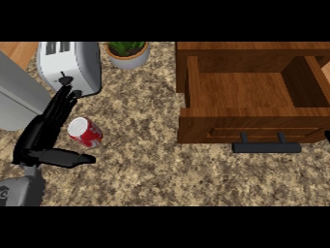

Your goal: Pick up the can, place it into the drawer and close the drawer

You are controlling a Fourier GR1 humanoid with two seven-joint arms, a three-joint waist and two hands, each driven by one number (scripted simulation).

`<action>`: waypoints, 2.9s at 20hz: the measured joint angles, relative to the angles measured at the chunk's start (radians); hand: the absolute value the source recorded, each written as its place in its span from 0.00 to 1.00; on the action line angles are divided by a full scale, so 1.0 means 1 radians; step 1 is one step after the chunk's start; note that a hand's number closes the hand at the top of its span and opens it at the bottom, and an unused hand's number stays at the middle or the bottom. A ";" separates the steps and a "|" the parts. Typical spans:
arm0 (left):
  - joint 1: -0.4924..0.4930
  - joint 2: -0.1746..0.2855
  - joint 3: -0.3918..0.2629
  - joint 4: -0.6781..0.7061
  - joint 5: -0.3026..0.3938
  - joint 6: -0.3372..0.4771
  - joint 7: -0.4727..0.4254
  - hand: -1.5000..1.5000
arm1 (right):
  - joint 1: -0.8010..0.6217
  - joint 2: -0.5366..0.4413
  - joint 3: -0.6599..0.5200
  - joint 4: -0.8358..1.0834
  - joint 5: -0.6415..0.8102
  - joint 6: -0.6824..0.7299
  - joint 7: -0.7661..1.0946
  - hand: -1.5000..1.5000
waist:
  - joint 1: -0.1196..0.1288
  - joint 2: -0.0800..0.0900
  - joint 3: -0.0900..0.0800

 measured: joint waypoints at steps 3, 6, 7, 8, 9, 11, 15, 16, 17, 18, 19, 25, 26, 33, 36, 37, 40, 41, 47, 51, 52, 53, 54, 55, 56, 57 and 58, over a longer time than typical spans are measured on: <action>0.009 0.011 0.015 0.041 -0.011 -0.005 -0.045 0.00 | -0.001 0.013 0.006 0.004 0.018 0.000 -0.004 0.00 | 0.001 0.000 0.000; -0.017 0.035 0.044 0.130 -0.012 -0.020 -0.095 0.00 | -0.006 0.026 0.019 0.018 0.042 -0.003 -0.021 0.00 | 0.000 0.000 0.000; -0.026 0.041 0.050 0.156 -0.015 -0.022 -0.112 0.00 | -0.007 0.032 0.027 0.011 0.050 -0.007 -0.013 0.00 | 0.000 0.000 0.000; -0.039 0.050 0.058 0.189 -0.016 -0.028 -0.133 0.00 | -0.003 0.034 0.028 0.006 0.049 -0.003 -0.013 0.00 | -0.001 0.000 0.000; -0.033 0.052 0.059 0.212 -0.023 -0.031 -0.158 0.00 | -0.007 0.035 0.024 0.024 0.051 -0.002 -0.025 0.00 | 0.000 0.000 0.000; -0.022 0.060 0.064 0.225 -0.022 -0.042 -0.170 0.00 | -0.003 0.035 0.017 0.044 0.050 0.009 -0.048 0.00 | 0.000 0.000 0.000; -0.035 0.077 0.070 0.307 -0.043 -0.050 -0.233 0.00 | -0.011 0.026 -0.005 0.031 0.034 0.015 -0.031 0.00 | 0.000 0.000 0.000; -0.037 0.091 0.079 0.334 -0.042 -0.065 -0.253 0.00 | -0.006 0.030 -0.003 0.022 0.034 0.016 -0.028 0.00 | -0.001 0.000 0.000; -0.040 0.093 0.080 0.346 -0.044 -0.066 -0.260 0.00 | -0.015 0.028 -0.005 0.017 0.035 0.014 -0.013 0.00 | 0.000 0.000 0.000; -0.041 0.081 0.072 0.356 -0.055 -0.054 -0.273 0.00 | -0.021 0.021 -0.014 0.026 0.026 0.021 -0.014 0.00 | 0.000 0.000 0.000; -0.059 0.090 0.079 0.394 -0.057 -0.057 -0.291 0.00 | -0.025 0.023 -0.016 0.020 0.028 0.017 -0.008 0.00 | -0.001 0.000 0.000; -0.064 0.085 0.073 0.497 -0.090 -0.044 -0.383 0.00 | -0.031 0.026 -0.036 0.041 0.025 0.024 -0.027 0.00 | -0.001 0.000 0.000; -0.062 0.082 0.072 0.505 -0.092 -0.041 -0.391 0.00 | -0.025 0.035 -0.028 0.030 0.031 0.021 -0.021 0.00 | 0.000 0.000 0.000; -0.162 0.122 0.106 0.749 -0.102 -0.054 -0.490 0.00 | -0.018 0.047 -0.019 -0.005 0.037 0.022 0.002 0.00 | -0.004 0.001 0.000; -0.197 0.127 0.107 0.817 -0.110 -0.051 -0.521 0.00 | -0.033 0.046 -0.020 -0.013 0.034 0.019 0.021 0.00 | -0.004 0.001 -0.001; -0.204 0.130 0.108 0.839 -0.111 -0.053 -0.538 0.00 | -0.038 0.051 -0.017 -0.006 0.043 0.013 0.016 0.00 | -0.004 0.001 0.000; -0.213 0.134 0.104 0.869 -0.115 -0.055 -0.560 0.00 | -0.027 0.042 -0.037 -0.029 0.017 0.027 0.032 0.00 | -0.004 0.001 0.000; -0.222 0.131 0.102 0.881 -0.117 -0.051 -0.567 0.00 | -0.044 0.042 -0.032 -0.013 0.027 0.021 0.032 0.00 | -0.003 0.001 0.000; -0.287 0.140 0.107 0.983 -0.126 -0.036 -0.598 0.00 | -0.034 0.043 -0.042 -0.038 0.015 0.028 0.046 0.00 | -0.006 0.002 0.000; -0.325 0.140 0.114 1.056 -0.130 -0.022 -0.633 0.00 | -0.028 0.057 -0.002 -0.067 0.040 0.004 0.063 0.00 | -0.008 0.003 -0.001; -0.340 0.132 0.114 1.075 -0.133 -0.014 -0.641 0.00 | -0.025 0.060 0.004 -0.064 0.047 0.003 0.056 0.00 | -0.009 0.003 -0.001; -0.355 0.121 0.111 1.090 -0.137 0.001 -0.643 0.00 | -0.027 0.056 -0.001 -0.070 0.040 0.006 0.063 0.00 | -0.009 0.003 -0.001; -0.356 0.113 0.107 1.094 -0.140 0.004 -0.648 0.00 | -0.023 0.053 -0.007 -0.067 0.037 0.011 0.059 0.00 | -0.009 0.003 -0.001; -0.374 0.109 0.108 1.108 -0.141 0.012 -0.643 0.00 | -0.018 0.053 -0.009 -0.069 0.034 0.015 0.059 0.00 | -0.010 0.003 -0.001; -0.380 0.105 0.109 1.119 -0.140 0.015 -0.646 0.00 | -0.001 0.057 -0.001 -0.072 0.036 0.017 0.046 0.00 | -0.010 0.003 -0.001; -0.389 0.101 0.108 1.128 -0.140 0.019 -0.645 0.00 | -0.016 0.053 -0.004 -0.064 0.036 0.015 0.052 0.00 | -0.010 0.003 -0.001; -0.387 0.097 0.104 1.130 -0.143 0.018 -0.647 0.00 | -0.023 0.044 -0.017 -0.053 0.024 0.022 0.054 0.00 | -0.009 0.003 -0.001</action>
